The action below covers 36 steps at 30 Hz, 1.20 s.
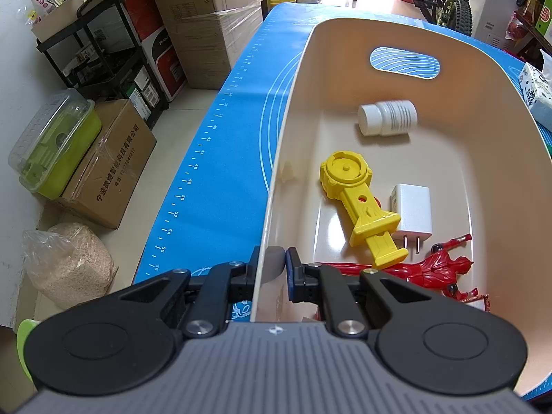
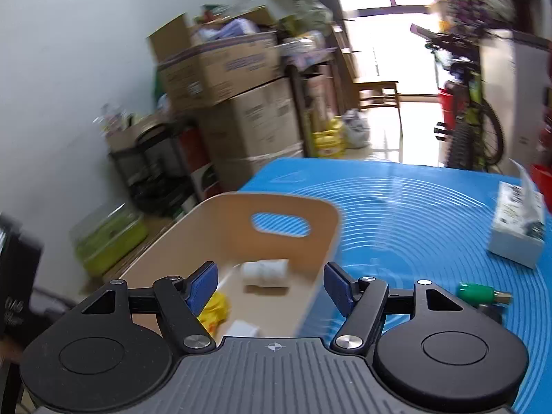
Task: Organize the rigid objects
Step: 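Carry the white plug into the basket and release it, then move the right gripper to the black earbud case and grasp it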
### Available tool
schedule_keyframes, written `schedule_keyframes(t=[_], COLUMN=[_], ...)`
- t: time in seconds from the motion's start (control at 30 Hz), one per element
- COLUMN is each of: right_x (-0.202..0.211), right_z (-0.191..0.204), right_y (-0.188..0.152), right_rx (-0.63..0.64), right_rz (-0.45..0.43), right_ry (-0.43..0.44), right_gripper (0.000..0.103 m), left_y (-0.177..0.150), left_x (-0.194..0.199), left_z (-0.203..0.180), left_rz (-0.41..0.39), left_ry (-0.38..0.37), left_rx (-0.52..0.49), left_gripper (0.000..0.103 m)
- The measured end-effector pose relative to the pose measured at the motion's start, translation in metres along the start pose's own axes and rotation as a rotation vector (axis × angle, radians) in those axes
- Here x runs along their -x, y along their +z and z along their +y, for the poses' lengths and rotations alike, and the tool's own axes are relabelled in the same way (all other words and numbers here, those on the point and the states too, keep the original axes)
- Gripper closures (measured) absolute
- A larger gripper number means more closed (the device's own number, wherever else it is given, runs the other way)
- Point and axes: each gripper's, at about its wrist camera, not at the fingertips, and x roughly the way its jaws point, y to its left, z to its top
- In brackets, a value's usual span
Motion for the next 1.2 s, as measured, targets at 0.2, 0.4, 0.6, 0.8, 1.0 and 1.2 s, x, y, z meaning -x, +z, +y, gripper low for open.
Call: schedule_keyframes(t=[0.2, 0.4, 0.6, 0.8, 1.0, 1.2], right_x=[0.002, -0.009, -0.020, -0.030, -0.044, -0.058], right_z=[-0.042, -0.083, -0.118, -0.142, -0.152, -0.164], right_y=[0.001, -0.005, -0.025, -0.042, -0.052, -0.059], right_rx=[-0.058, -0.114, -0.164, -0.182, -0.177, -0.207], right_rz=[-0.034, -0.028, 0.027, 0.059, 0.090, 0.095], right_ry=[-0.120, -0.242, -0.326, -0.386, -0.439, -0.481], right_gripper=[0.029, 0.030, 0.030, 0.029, 0.029, 0.029], left_y=[0.000, 0.000, 0.000, 0.000, 0.000, 0.000], left_x=[0.000, 0.001, 0.001, 0.001, 0.001, 0.001], left_z=[0.000, 0.001, 0.001, 0.001, 0.001, 0.002], left_rz=[0.000, 0.000, 0.001, 0.001, 0.001, 0.001], left_ry=[0.001, -0.001, -0.002, -0.003, -0.003, -0.001], left_rx=[-0.001, 0.002, 0.006, 0.006, 0.006, 0.004], left_gripper=[0.088, 0.088, 0.088, 0.088, 0.088, 0.088])
